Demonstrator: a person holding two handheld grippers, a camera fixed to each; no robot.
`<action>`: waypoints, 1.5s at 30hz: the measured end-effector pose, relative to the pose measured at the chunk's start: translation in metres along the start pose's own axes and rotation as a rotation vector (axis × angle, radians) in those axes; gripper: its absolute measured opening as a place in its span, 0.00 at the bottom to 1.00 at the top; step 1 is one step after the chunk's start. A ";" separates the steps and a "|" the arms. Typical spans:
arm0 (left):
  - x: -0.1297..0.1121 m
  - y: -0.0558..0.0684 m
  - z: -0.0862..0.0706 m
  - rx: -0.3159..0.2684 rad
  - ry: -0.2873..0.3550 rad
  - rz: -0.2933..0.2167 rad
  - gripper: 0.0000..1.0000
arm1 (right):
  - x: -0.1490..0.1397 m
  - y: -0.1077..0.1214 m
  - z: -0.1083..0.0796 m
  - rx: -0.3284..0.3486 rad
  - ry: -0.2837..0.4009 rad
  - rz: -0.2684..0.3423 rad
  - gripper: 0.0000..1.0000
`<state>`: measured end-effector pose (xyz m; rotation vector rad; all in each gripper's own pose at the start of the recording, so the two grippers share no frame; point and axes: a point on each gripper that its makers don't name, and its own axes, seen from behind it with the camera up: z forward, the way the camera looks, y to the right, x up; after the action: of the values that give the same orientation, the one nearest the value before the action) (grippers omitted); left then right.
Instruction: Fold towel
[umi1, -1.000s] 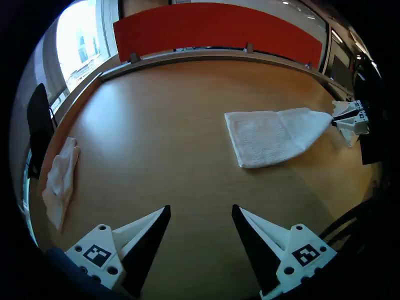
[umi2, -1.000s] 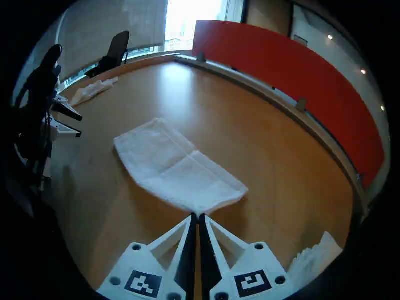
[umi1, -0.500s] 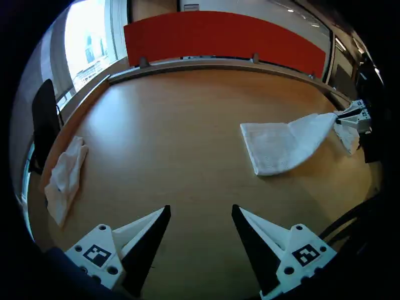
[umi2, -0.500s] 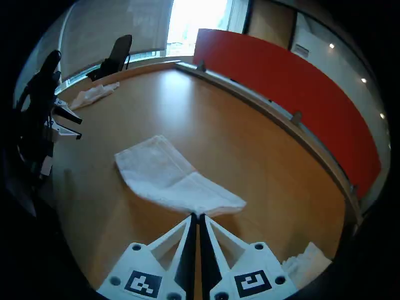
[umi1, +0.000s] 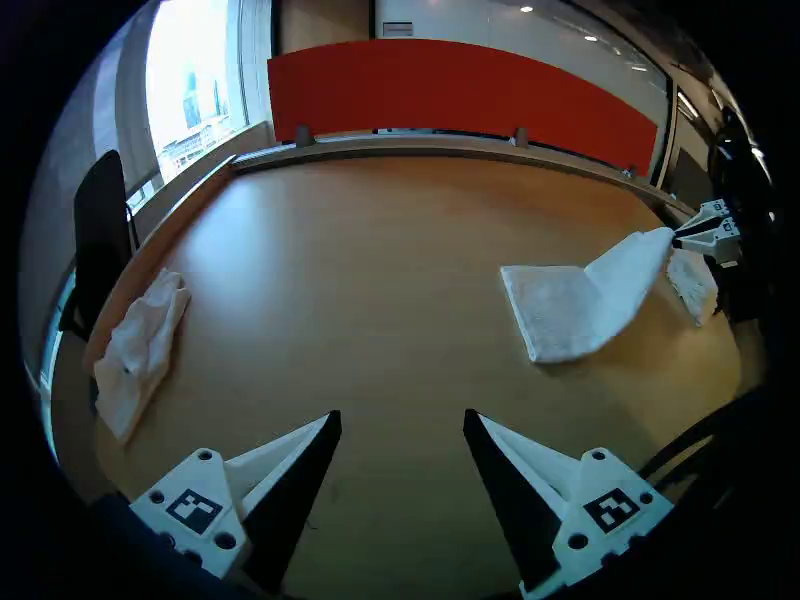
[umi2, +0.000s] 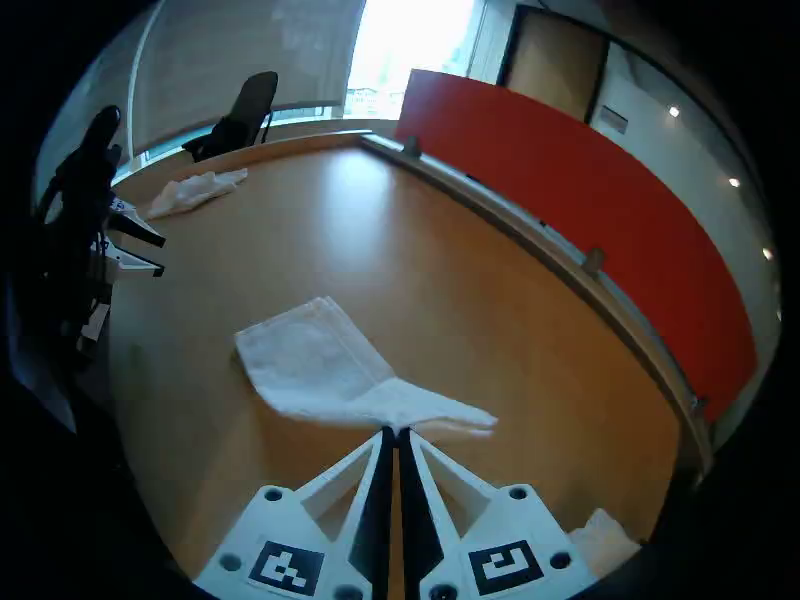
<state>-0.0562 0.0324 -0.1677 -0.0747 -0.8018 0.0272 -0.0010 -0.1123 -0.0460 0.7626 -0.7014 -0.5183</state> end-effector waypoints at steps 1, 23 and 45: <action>0.000 -0.002 -0.001 0.005 0.005 -0.002 0.91 | 0.003 -0.002 0.001 0.004 0.002 -0.004 0.04; -0.005 -0.026 -0.028 0.062 0.051 -0.053 0.91 | 0.064 -0.066 0.053 0.159 0.037 -0.097 0.04; -0.018 -0.058 -0.043 0.129 0.044 -0.099 0.91 | 0.065 -0.123 0.105 0.288 -0.021 -0.141 0.04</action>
<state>-0.0378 -0.0292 -0.2060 0.0863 -0.7577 -0.0164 -0.0561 -0.2772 -0.0608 1.0829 -0.7549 -0.5604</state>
